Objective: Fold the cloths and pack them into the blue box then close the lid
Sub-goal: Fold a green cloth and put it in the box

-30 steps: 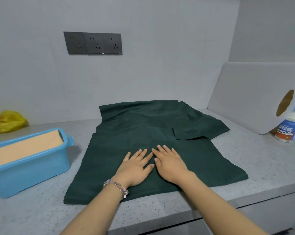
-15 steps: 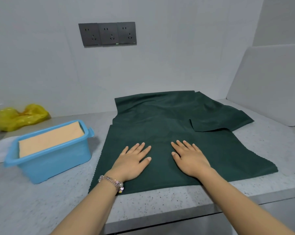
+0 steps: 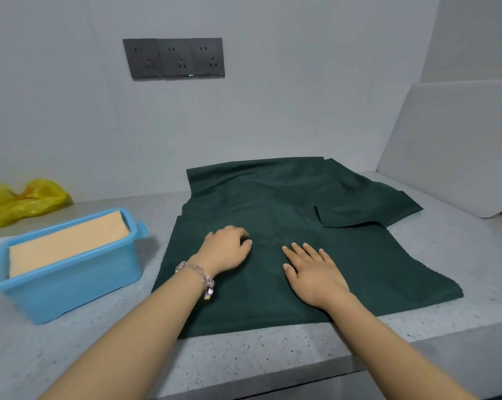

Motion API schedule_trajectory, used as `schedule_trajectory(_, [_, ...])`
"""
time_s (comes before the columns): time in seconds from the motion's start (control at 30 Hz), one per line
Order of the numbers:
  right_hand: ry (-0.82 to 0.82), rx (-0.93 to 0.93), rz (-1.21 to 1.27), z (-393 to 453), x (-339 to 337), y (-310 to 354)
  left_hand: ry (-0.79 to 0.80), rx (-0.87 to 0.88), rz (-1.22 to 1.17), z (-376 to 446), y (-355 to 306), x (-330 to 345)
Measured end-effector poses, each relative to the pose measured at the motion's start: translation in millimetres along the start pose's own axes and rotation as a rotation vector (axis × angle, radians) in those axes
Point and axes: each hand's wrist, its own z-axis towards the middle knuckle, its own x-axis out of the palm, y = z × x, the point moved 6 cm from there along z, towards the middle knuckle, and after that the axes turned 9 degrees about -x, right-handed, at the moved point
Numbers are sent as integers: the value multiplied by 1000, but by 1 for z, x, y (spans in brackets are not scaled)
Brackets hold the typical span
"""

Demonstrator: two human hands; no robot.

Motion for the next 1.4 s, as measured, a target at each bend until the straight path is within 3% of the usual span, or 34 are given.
schedule_trajectory(0.23, [-57,-24,22,1,2,3,-61,-162,-116,67,9,19])
schedule_trajectory(0.4, [-82,-22,32,2,4,-1,21,-208,-47,96,21,39])
schedule_trajectory(0.5, [-91,-23,42,2,4,-2,-11,-214,-43,105,25,40])
schedule_trajectory(0.7, [-120,-5,53,1,1,-4,-393,-109,-108,94,12,8])
schedule_trajectory(0.8, [-154,3,74,-1,-2,-4,-491,-30,-149,75,-4,-14])
schedule_trajectory(0.9, [-327,-9,118,-8,-16,-3,-552,82,-126,49,-19,-36])
schedule_trajectory(1.03, [-727,9,142,-28,-56,3,-534,292,48,-4,-39,-57])
schedule_trajectory(1.2, [-968,-169,-120,-57,-85,23,-444,442,215,-72,-44,-59])
schedule_trajectory(1.3, [-902,-396,-172,-70,-82,33,-350,424,266,-104,-31,-49])
schedule_trajectory(1.4, [-606,-439,-41,-76,-63,26,-277,361,255,-123,-10,-34])
